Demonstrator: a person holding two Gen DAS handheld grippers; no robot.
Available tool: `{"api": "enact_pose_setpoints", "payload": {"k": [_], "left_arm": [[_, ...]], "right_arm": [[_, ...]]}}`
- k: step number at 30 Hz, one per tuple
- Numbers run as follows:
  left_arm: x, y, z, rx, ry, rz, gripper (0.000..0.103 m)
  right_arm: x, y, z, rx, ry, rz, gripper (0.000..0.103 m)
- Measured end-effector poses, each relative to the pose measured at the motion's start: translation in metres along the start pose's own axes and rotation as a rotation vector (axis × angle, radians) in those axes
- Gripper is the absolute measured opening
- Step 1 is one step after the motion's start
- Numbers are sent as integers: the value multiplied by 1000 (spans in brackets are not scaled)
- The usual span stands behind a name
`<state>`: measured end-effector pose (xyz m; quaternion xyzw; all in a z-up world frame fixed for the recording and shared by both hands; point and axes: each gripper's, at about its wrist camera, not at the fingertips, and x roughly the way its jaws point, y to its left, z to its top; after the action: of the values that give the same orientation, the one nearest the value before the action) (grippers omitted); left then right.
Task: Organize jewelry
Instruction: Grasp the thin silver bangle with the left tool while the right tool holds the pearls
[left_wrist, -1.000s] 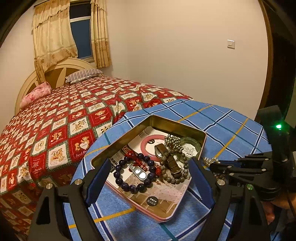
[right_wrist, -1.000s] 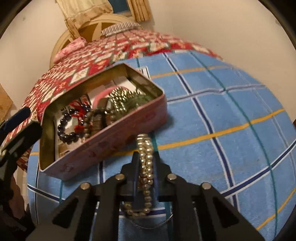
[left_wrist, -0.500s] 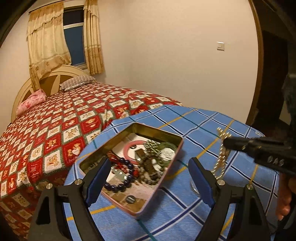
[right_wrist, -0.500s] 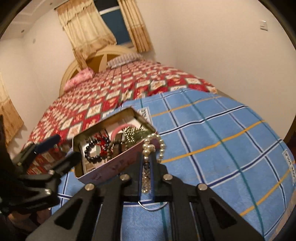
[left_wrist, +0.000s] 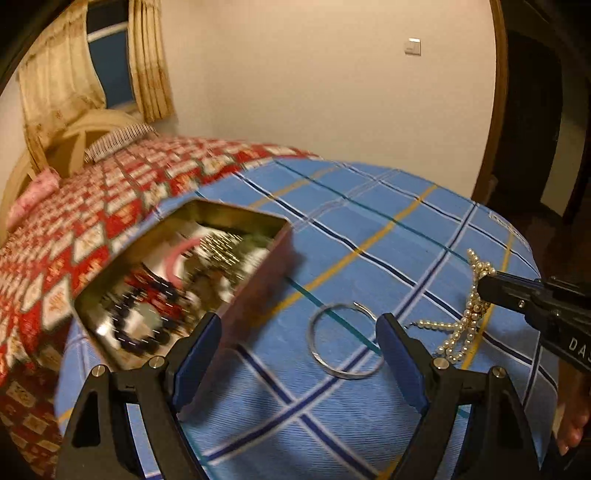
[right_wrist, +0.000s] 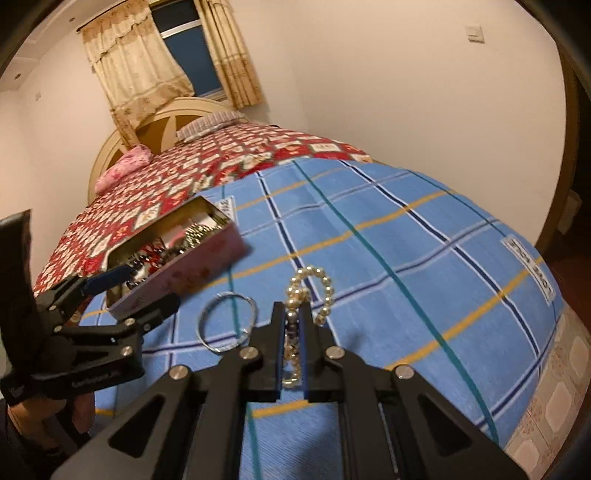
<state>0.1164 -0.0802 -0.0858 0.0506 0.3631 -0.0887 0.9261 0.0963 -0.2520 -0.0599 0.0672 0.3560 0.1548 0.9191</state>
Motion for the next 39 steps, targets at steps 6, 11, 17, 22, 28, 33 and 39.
{"api": "enact_pose_setpoints", "payload": {"k": [6,11,17,22,28,33,39], "left_arm": [[15,-19,-1,24,44,-40,86],[33,-31,0,44,97,-43,86],[58,-34,-4,40,180,-35,86],[61,-23,-5,-12,199,-39,79],[55,-18,-7,-12,192,-58,67],[39,-14,-8,-30,171,-90,66],[13,-9,4,-39,98,-101,66]], "right_arm": [[0,-19,-10,39,0,-5,9],[-2,-26,-15,48,-1,-2,9],[-2,-29,-18,59,-1,5,9],[-3,-27,-19,57,1,7,9],[-5,-24,-18,50,-3,9,9],[-12,-18,-16,35,-13,9,9],[-16,-9,-6,9,-31,13,9]]}}
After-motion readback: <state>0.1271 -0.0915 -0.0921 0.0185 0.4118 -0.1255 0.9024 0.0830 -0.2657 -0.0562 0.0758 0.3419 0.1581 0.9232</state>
